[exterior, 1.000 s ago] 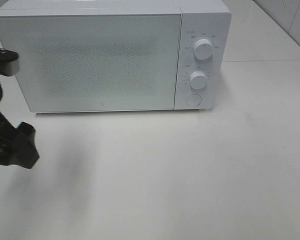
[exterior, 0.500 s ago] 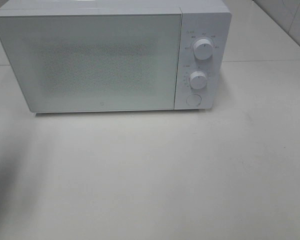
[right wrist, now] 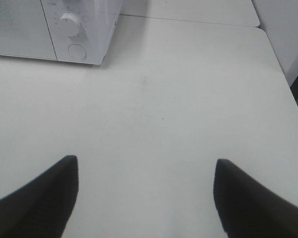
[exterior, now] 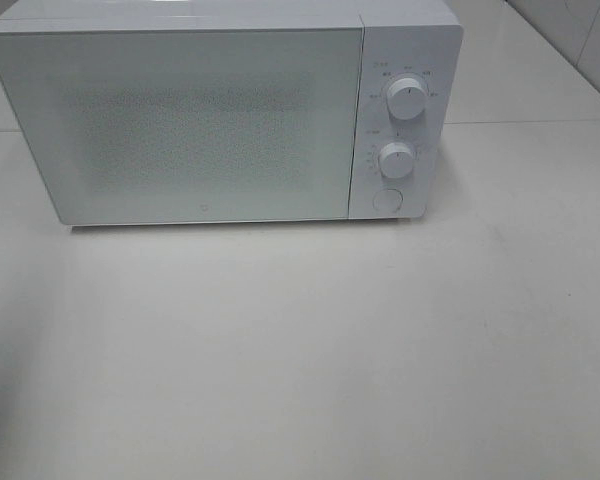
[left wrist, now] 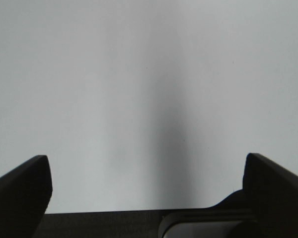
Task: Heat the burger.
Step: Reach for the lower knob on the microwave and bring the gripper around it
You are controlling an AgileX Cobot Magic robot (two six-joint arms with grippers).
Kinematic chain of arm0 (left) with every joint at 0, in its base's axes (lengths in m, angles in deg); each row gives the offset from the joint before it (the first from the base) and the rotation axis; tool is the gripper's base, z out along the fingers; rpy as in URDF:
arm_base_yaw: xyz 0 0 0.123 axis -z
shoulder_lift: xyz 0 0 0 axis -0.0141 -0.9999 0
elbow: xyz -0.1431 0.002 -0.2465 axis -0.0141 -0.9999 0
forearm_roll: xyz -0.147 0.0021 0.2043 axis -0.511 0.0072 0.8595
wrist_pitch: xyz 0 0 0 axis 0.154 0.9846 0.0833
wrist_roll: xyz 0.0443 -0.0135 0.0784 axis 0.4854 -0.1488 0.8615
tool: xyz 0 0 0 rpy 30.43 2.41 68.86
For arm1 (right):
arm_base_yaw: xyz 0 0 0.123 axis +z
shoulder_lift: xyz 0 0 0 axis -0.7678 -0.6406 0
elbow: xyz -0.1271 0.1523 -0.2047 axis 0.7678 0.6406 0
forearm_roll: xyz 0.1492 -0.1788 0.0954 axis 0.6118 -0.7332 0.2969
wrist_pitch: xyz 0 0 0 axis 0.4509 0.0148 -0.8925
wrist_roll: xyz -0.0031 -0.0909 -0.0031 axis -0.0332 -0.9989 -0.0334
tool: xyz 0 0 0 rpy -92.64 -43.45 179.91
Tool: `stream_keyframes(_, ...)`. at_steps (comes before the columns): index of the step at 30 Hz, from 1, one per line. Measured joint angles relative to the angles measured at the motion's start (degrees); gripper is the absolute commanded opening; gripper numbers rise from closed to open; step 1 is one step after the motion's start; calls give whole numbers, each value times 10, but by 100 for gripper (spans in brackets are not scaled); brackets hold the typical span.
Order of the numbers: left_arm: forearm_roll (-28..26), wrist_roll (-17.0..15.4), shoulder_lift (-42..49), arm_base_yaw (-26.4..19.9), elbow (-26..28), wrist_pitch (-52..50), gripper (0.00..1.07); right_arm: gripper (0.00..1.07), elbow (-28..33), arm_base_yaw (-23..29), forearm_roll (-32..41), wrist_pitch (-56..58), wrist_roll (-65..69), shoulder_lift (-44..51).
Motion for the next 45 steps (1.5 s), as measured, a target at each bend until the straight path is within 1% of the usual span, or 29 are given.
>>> stream_keyframes(1,0,0,0,0,0,0,96,73,0,0,0,0,0,0)
stream_keyframes(3,-1,0,43,0,0,2,96,73,0,0,0,0,0,0)
stream_keyframes(4,-1,0,43,0,0,2,96,73,0,0,0,0,0,0)
stream_keyframes(6,-4,0,89,0,0,3,96,73,0,0,0,0,0,0)
stream_keyframes(7,-4,0,89,0,0,3,96,73,0,0,0,0,0,0)
stream_keyframes(9,-6,0,127,0,0,8,96,73,0,0,0,0,0,0)
stream_keyframes(12,-6,0,152,0,0,15,96,73,0,0,0,0,0,0)
stream_keyframes(14,-6,0,195,0,-5,15,96,73,0,0,0,0,0,0)
stream_keyframes(15,-6,0,195,0,-5,15,96,73,0,0,0,0,0,0)
stream_keyframes(17,-6,0,237,0,-29,15,96,73,0,0,0,0,0,0)
stream_keyframes(18,-6,0,237,0,-29,15,96,73,0,0,0,0,0,0)
stream_keyframes(20,-6,0,298,0,-73,15,96,73,0,0,0,0,0,0)
stream_keyframes(23,-6,0,315,0,-84,15,96,73,0,0,0,0,0,0)
stream_keyframes(24,-6,0,345,0,-103,15,96,73,0,0,0,0,0,0)
stream_keyframes(25,-6,0,362,0,-111,15,96,73,0,0,0,0,0,0)
stream_keyframes(26,-6,0,362,0,-111,15,96,73,0,0,0,0,0,0)
stream_keyframes(27,-6,0,389,0,-122,14,96,73,0,0,0,0,0,0)
stream_keyframes(29,-6,0,400,0,-126,14,96,73,0,0,0,0,0,0)
stream_keyframes(30,-6,0,423,0,-137,14,96,73,0,0,0,0,0,0)
stream_keyframes(32,-5,0,433,0,-143,14,96,73,0,0,0,0,0,0)
stream_keyframes(34,-5,0,453,0,-161,21,96,73,0,0,0,0,0,0)
stream_keyframes(41,-4,0,461,0,-164,22,96,73,0,0,0,0,0,0)
stream_keyframes(45,-2,0,462,0,-170,-2,96,73,0,0,0,0,0,0)
